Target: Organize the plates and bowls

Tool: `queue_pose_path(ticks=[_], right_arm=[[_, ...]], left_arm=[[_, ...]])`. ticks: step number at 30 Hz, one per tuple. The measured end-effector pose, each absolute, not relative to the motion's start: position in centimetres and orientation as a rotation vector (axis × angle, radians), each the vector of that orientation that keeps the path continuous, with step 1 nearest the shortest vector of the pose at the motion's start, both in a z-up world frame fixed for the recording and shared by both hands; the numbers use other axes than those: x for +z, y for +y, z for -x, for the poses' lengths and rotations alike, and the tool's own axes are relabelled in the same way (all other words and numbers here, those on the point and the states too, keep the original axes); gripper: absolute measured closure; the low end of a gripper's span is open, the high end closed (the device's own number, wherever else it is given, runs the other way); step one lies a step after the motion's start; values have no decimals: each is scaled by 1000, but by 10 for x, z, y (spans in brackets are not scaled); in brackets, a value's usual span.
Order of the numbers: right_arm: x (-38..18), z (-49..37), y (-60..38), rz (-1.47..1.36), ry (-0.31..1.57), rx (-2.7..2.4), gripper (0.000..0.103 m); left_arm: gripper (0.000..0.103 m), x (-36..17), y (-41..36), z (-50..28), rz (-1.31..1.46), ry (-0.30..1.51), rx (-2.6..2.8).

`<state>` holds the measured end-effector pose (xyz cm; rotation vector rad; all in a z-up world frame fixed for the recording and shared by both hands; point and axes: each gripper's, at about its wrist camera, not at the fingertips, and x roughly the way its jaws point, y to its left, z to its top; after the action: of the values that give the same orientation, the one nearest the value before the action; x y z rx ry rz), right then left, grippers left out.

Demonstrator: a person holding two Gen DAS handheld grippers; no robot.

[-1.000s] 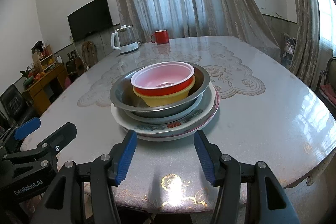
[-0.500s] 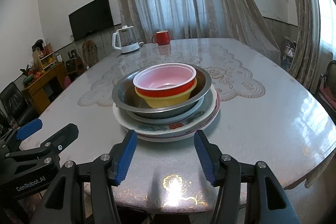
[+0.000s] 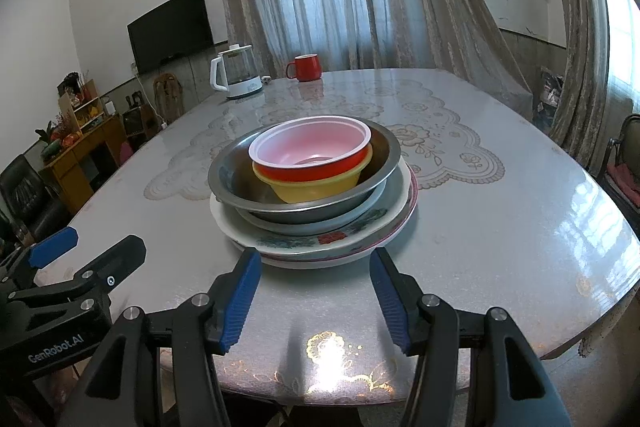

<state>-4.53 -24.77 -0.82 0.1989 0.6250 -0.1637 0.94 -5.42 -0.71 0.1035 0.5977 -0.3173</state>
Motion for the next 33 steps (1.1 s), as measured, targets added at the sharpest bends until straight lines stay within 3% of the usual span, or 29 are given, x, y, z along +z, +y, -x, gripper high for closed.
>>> queue_pose_path(ticks=[33], right_arm=[[-13, 42, -247, -192, 652, -158, 46]], left_arm=[[0, -13, -56, -12, -101, 628, -333]])
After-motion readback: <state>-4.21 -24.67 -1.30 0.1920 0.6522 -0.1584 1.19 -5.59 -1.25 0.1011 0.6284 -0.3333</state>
